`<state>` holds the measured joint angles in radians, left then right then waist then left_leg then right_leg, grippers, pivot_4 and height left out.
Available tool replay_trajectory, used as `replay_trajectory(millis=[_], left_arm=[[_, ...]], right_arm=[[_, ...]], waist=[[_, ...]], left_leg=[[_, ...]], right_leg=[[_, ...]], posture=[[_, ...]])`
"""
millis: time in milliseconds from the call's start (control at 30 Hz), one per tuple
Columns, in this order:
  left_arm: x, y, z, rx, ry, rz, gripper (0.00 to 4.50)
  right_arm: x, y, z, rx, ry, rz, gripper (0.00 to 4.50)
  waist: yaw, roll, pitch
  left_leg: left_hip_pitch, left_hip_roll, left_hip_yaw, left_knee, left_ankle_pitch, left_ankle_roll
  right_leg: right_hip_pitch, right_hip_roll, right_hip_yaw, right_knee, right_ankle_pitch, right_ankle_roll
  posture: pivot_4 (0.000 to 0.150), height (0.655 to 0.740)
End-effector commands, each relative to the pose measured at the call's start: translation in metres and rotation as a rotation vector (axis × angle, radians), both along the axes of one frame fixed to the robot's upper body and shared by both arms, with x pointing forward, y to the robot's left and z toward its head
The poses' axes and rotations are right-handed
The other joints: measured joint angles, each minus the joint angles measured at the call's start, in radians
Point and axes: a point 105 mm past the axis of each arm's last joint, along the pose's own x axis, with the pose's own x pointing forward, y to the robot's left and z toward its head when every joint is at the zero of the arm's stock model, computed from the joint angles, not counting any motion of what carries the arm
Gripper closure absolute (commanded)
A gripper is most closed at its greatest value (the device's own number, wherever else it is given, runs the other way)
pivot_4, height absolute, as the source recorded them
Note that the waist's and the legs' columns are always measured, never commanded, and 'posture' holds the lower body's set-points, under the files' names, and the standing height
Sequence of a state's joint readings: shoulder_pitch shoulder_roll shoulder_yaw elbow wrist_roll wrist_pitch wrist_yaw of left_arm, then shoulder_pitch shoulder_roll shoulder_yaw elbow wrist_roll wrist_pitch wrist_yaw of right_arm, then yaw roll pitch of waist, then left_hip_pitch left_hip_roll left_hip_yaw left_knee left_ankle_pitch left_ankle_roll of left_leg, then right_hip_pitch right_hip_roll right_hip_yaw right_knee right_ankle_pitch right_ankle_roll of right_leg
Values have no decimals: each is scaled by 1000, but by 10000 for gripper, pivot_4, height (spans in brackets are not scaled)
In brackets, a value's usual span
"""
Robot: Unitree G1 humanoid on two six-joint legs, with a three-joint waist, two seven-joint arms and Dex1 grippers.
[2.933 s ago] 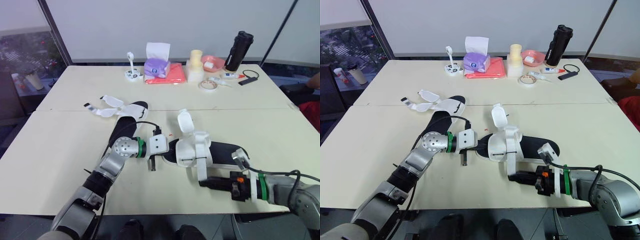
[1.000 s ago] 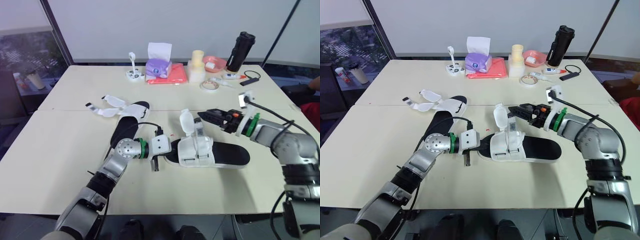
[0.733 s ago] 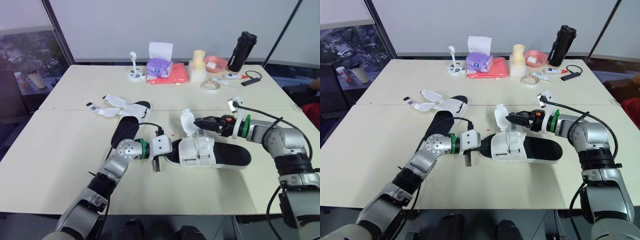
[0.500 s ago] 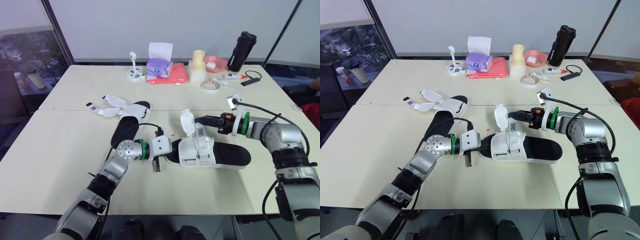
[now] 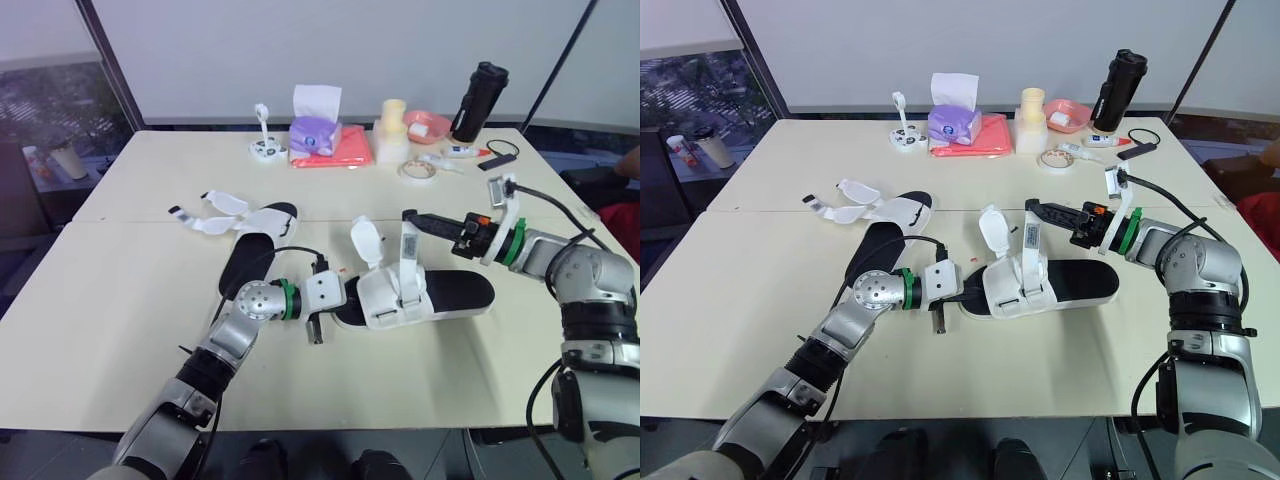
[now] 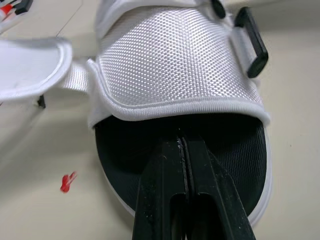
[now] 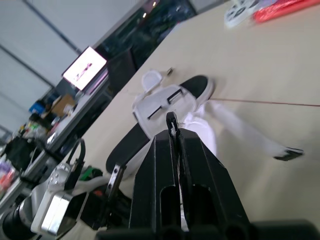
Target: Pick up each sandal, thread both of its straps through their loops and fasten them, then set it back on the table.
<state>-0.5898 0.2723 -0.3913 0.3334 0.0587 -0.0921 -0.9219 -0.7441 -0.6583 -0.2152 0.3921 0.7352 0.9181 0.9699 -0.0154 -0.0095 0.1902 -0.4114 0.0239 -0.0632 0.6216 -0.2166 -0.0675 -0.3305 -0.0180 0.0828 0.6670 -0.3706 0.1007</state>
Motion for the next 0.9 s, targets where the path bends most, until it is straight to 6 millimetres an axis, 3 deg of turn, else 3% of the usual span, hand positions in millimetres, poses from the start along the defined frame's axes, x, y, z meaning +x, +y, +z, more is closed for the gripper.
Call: replay_trajectory(millis=[33,167,400,633,900], left_arm=[[-4,6,-29,98,80,10,45000],[-3,6,-29,101,79,8,45000],[-2,8,-30,106,79,13,45000],[-1,8,-30,98,78,25,45000],[-1,11,-30,92,75,40,45000]], right_arm=[[2,0,3,-53,-51,-46,44660],[4,5,-12,-126,-42,-49,44660],[24,12,-11,-156,-63,-84,44660],[40,5,-53,-379,18,-115,44660],[40,2,-68,-493,52,-84,44660]], waist=[[0,0,0],[1,0,0],[-1,0,0],[-3,0,0],[-5,1,-1]], left_leg=[[0,0,0,0,0,0],[0,0,0,0,0,0],[0,0,0,0,0,0],[0,-1,1,0,0,0],[4,-1,0,1,0,0]], right_leg=[[0,0,0,0,0,0],[0,0,0,0,0,0],[0,0,0,0,0,0],[0,0,0,1,0,0],[3,1,0,1,0,0]], posture=[[1500,7400],[1500,7400],[1500,7400],[1500,7400],[1500,7400]])
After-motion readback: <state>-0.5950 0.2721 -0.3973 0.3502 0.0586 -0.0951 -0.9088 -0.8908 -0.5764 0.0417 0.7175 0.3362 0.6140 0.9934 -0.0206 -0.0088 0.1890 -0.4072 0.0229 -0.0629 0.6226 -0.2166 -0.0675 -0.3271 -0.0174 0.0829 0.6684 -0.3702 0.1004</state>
